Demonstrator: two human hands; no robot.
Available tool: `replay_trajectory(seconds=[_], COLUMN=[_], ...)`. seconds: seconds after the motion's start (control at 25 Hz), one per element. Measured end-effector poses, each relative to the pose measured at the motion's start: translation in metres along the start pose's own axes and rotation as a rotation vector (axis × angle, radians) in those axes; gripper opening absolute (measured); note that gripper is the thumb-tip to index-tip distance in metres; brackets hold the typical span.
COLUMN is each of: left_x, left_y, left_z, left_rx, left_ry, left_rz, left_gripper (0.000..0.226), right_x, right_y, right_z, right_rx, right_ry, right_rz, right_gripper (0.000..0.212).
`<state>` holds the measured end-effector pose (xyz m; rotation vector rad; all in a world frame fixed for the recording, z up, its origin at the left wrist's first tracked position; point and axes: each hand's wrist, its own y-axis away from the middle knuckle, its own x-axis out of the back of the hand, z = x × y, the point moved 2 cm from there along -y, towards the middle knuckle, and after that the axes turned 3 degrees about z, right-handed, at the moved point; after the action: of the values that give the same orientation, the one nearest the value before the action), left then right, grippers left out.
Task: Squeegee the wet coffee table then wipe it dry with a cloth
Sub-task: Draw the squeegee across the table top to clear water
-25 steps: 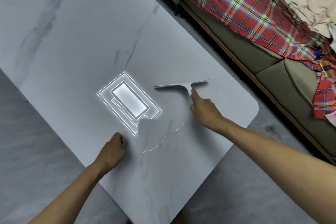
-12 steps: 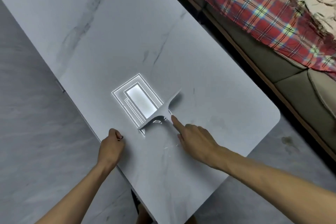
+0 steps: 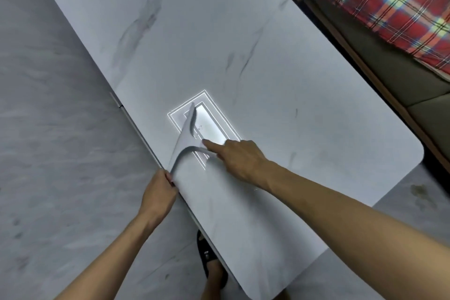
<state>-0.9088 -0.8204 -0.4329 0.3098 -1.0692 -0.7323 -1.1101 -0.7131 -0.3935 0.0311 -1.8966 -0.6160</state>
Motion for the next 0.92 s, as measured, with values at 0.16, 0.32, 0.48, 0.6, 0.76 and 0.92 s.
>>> replay_trajectory(seconds=[0.16,0.32,0.48,0.6,0.76,0.92], left_x=[-0.027,-0.058,-0.091,-0.112,-0.131,-0.144], left_y=[0.009,0.022,0.036,0.048,0.062,0.072], left_z=[0.023,0.048,0.062,0.066,0.062,0.057], left_rx=[-0.059,-0.168,-0.233,-0.25,-0.246,-0.215], left_ry=[-0.028,-0.158,-0.217,-0.261,-0.376,-0.407], left_rz=[-0.204,-0.341,-0.384,-0.358,-0.378,-0.364], left_gripper=[0.015,0.02,0.023,0.02,0.019,0.026], right_x=[-0.018,-0.038,-0.051,-0.04,-0.008,0.0], right_y=[0.083,0.167,0.227,0.254,0.238,0.206], right_z=[0.056,0.086,0.094,0.104,0.144,0.182], right_rx=[-0.213,-0.364,-0.477,-0.521,-0.571,-0.695], right_ry=[-0.065,-0.075,-0.073,-0.127,-0.124,-0.243], right_rz=[-0.026,-0.035,-0.06,-0.028,0.161,0.179], right_gripper=[0.066,0.064,0.066,0.058,0.049,0.048])
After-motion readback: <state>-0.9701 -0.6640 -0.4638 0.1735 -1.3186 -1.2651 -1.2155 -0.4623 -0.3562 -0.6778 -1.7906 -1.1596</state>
